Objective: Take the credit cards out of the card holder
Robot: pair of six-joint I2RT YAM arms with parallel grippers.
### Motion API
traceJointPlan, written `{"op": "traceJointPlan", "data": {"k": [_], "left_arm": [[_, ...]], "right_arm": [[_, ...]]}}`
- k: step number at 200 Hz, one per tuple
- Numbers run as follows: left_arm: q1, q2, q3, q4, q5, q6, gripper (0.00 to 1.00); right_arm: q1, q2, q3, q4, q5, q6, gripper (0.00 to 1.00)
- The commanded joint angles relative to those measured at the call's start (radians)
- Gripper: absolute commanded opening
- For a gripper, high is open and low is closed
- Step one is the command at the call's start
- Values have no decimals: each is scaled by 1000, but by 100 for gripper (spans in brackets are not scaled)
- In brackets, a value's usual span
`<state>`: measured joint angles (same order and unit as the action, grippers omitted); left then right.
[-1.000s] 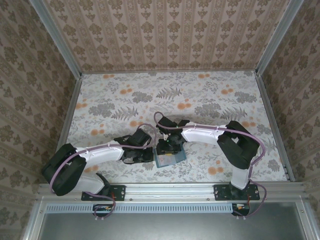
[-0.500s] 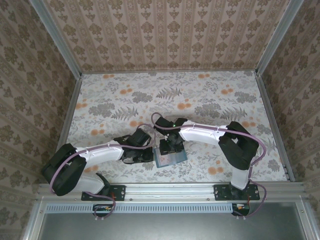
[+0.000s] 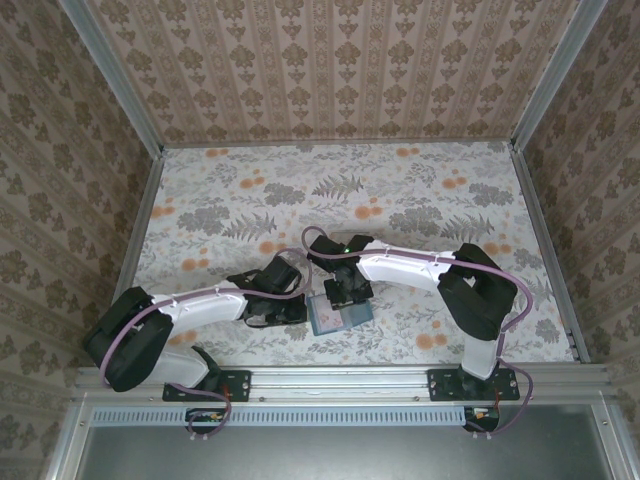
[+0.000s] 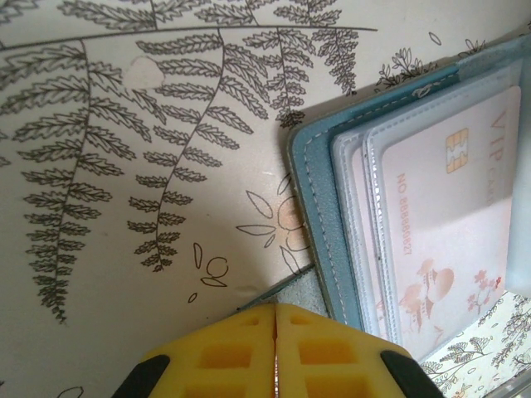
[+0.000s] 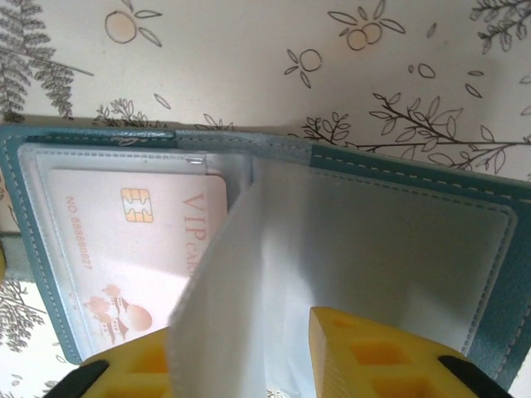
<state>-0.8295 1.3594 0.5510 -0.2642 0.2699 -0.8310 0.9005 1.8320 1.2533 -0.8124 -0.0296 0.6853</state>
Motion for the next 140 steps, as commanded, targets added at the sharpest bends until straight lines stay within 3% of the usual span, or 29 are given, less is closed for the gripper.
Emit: {"op": "traceJointPlan", "data": {"k": [1, 23, 50, 140], "left_arm": [[8, 22, -19, -33, -12, 10, 8], [10, 23, -20, -36, -14, 11, 8], [19, 28, -18, -43, -16, 21, 8], [37, 58, 12, -76, -17, 58, 8]], "right_arm": [[10, -22, 17, -19, 1, -3, 21], [9, -27, 16, -21, 7, -6, 11], [8, -33, 19, -46, 36, -16, 8], [-13, -33, -29, -60, 97, -27, 17]]}}
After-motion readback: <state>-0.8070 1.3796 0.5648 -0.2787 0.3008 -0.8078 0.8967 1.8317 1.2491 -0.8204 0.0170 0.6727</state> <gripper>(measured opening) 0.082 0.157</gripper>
